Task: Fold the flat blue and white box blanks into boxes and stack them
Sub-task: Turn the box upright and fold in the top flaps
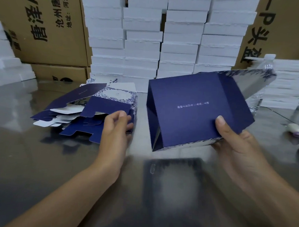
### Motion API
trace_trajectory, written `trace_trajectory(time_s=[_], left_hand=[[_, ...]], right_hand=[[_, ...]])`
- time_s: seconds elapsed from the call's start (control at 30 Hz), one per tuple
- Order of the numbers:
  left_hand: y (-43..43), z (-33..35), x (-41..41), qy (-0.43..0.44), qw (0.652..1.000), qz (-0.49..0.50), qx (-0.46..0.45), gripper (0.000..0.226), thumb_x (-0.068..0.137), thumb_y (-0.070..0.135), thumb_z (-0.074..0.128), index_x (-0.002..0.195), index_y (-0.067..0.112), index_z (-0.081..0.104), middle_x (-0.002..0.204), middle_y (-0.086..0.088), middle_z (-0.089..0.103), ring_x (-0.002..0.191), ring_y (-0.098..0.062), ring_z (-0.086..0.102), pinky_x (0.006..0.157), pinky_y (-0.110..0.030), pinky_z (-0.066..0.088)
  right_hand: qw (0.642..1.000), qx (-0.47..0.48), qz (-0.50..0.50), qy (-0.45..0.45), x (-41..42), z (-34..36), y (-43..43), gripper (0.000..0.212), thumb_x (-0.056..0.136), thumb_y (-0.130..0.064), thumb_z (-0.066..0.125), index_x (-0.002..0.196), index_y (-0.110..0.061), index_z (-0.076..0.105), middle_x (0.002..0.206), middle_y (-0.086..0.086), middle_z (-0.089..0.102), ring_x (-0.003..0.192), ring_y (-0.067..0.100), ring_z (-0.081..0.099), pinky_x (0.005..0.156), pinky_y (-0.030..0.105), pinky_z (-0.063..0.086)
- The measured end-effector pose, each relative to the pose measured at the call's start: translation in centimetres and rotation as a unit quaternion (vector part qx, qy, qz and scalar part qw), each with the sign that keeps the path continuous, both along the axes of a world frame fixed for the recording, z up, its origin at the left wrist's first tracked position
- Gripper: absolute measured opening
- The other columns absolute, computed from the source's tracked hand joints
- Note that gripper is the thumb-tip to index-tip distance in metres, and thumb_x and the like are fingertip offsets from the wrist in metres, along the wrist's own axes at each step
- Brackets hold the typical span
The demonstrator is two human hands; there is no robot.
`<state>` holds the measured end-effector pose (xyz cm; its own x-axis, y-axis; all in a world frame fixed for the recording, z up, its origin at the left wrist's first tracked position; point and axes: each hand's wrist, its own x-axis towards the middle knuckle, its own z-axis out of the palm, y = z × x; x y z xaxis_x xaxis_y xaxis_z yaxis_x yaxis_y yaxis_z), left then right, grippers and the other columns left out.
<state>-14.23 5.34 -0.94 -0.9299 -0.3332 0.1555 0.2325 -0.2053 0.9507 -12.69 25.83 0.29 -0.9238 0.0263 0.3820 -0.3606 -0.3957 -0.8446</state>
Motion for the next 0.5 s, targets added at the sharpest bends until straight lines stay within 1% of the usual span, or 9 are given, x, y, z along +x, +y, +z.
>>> trace_trajectory(time_s=[0.1,0.2,0.27,0.3,0.33,0.37,0.43,0.47,0.5], left_hand=[[0.2,-0.2,0.4,0.094,0.992,0.021,-0.076,0.015,0.095,0.043,0.046,0.108,0.037,0.047,0.118,0.016,0.055,0.111,0.003,0.053,0.091,-0.017,0.04],[0.2,-0.6,0.7,0.184,0.968,0.006,-0.167,0.055,0.081,0.056,0.057,0.128,0.039,0.034,0.131,0.028,0.042,0.119,0.016,0.042,0.093,-0.001,0.032],[0.2,-0.9,1.0,0.214,0.945,-0.004,-0.249,0.085,0.067,0.06,0.065,0.138,0.042,0.022,0.141,0.03,0.031,0.13,0.012,0.032,0.097,0.002,0.025],[0.2,-1.0,1.2,0.225,0.929,-0.005,-0.295,0.097,0.061,0.06,0.069,0.141,0.044,0.015,0.145,0.027,0.027,0.134,0.009,0.027,0.101,0.001,0.022],[0.2,-1.1,1.3,0.236,0.909,-0.004,-0.344,0.107,0.057,0.06,0.072,0.142,0.047,0.008,0.149,0.023,0.022,0.138,0.006,0.022,0.104,-0.001,0.018],[0.2,-1.2,1.4,0.249,0.887,-0.005,-0.388,0.113,0.054,0.059,0.075,0.141,0.05,0.003,0.152,0.02,0.016,0.141,0.003,0.016,0.106,-0.002,0.014],[0.4,-1.4,1.4,0.273,0.853,-0.022,-0.444,0.123,0.051,0.055,0.08,0.14,0.056,-0.005,0.155,0.017,0.008,0.144,0.0,0.006,0.111,-0.007,0.012],[0.5,-1.5,1.3,0.28,0.844,-0.035,-0.456,0.127,0.05,0.051,0.084,0.138,0.059,-0.008,0.156,0.016,0.005,0.145,-0.002,0.002,0.114,-0.013,0.013],[0.5,-1.6,1.2,0.282,0.839,-0.045,-0.463,0.131,0.05,0.046,0.087,0.136,0.062,-0.01,0.157,0.016,0.002,0.146,-0.004,0.0,0.116,-0.02,0.014]], right_hand=[[0.998,0.018,-0.06,0.023,0.1,-0.1,-0.1,0.035,0.074,-0.027,0.061,0.107,-0.015,0.065,0.107,-0.006,0.071,0.106,0.011,0.064,0.093,0.027,0.051],[0.977,0.097,-0.181,0.063,0.4,-0.4,-0.2,0.025,0.071,-0.036,0.066,0.09,-0.021,0.069,0.093,-0.013,0.073,0.093,0.004,0.067,0.078,0.016,0.051],[0.948,0.172,-0.251,0.094,0.7,-0.8,-0.4,0.02,0.069,-0.045,0.068,0.081,-0.03,0.07,0.085,-0.014,0.073,0.086,0.005,0.069,0.073,0.018,0.053],[0.92,0.229,-0.293,0.123,0.8,-1.1,-0.4,0.018,0.07,-0.05,0.068,0.077,-0.034,0.068,0.082,-0.013,0.072,0.085,0.009,0.068,0.075,0.026,0.054],[0.869,0.303,-0.346,0.181,0.7,-1.5,-0.4,0.016,0.074,-0.051,0.067,0.076,-0.036,0.065,0.081,-0.014,0.07,0.084,0.012,0.066,0.077,0.034,0.054],[0.799,0.374,-0.393,0.259,0.4,-1.9,-0.4,0.014,0.077,-0.047,0.066,0.078,-0.033,0.065,0.081,-0.014,0.068,0.081,0.016,0.064,0.077,0.039,0.052],[0.661,0.456,-0.444,0.398,-0.4,-2.4,-0.3,0.022,0.079,-0.035,0.066,0.073,-0.014,0.069,0.069,0.002,0.068,0.068,0.025,0.064,0.077,0.041,0.046],[0.62,0.47,-0.452,0.437,-0.5,-2.4,-0.4,0.025,0.08,-0.032,0.067,0.071,-0.008,0.067,0.063,0.007,0.067,0.062,0.027,0.062,0.077,0.04,0.043],[0.599,0.474,-0.455,0.458,-0.5,-2.2,-0.6,0.026,0.081,-0.03,0.067,0.069,-0.007,0.065,0.059,0.008,0.065,0.06,0.026,0.06,0.077,0.037,0.039]])
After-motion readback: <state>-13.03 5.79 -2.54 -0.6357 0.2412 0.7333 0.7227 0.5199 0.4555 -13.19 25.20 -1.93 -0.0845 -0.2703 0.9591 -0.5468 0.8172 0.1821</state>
